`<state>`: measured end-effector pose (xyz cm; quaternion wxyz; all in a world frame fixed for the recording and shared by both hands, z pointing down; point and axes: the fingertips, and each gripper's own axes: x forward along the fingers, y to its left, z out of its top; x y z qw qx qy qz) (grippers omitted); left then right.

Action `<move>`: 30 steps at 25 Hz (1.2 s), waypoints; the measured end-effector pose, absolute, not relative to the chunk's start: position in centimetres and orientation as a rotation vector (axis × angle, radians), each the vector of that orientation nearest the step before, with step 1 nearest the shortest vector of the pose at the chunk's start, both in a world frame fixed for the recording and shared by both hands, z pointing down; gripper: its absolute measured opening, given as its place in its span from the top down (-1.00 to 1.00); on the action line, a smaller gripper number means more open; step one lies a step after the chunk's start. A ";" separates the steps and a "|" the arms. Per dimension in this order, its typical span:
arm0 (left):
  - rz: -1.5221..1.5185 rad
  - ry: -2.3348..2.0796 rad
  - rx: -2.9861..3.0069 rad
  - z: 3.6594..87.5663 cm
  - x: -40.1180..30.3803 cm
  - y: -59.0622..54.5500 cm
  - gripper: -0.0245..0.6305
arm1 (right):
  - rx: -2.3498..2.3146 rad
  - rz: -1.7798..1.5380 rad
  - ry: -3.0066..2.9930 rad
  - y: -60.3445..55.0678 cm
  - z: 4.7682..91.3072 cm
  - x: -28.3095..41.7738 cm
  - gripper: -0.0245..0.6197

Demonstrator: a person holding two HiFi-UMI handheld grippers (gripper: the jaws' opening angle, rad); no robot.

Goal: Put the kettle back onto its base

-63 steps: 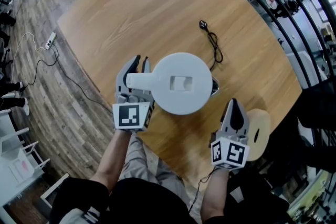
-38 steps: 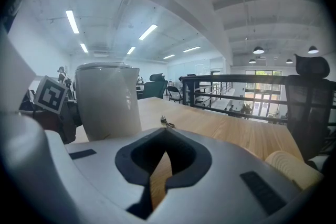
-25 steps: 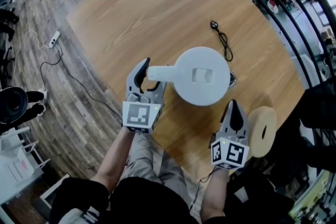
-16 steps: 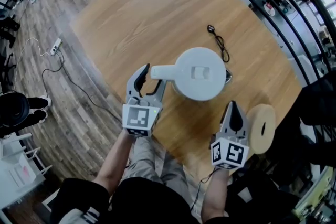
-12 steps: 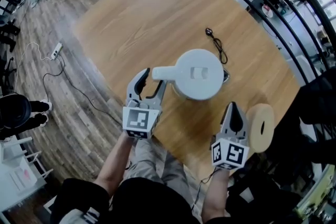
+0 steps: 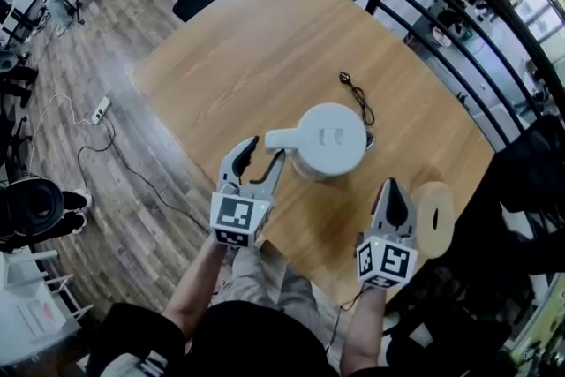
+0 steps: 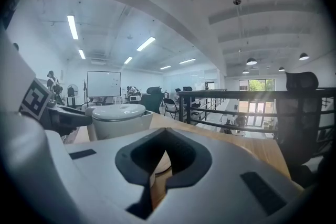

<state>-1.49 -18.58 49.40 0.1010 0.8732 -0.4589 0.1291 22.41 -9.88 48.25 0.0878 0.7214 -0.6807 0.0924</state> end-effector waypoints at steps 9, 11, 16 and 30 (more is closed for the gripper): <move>0.302 -1.279 2.621 44.3 -1.7 -18.6 0.28 | 2.194 0.233 -2.006 -10.0 44.4 22.2 0.93; 0.288 -1.267 2.640 43.3 -1.7 -19.0 0.28 | 2.228 0.221 -1.998 -10.0 43.4 22.1 0.93; 0.274 -1.226 2.687 40.9 -1.5 -18.8 0.29 | 2.268 0.198 -1.966 -8.8 42.2 21.9 0.93; 0.239 -0.983 2.850 36.9 1.9 -16.3 0.42 | 2.436 0.135 -1.794 -3.5 38.6 22.0 0.93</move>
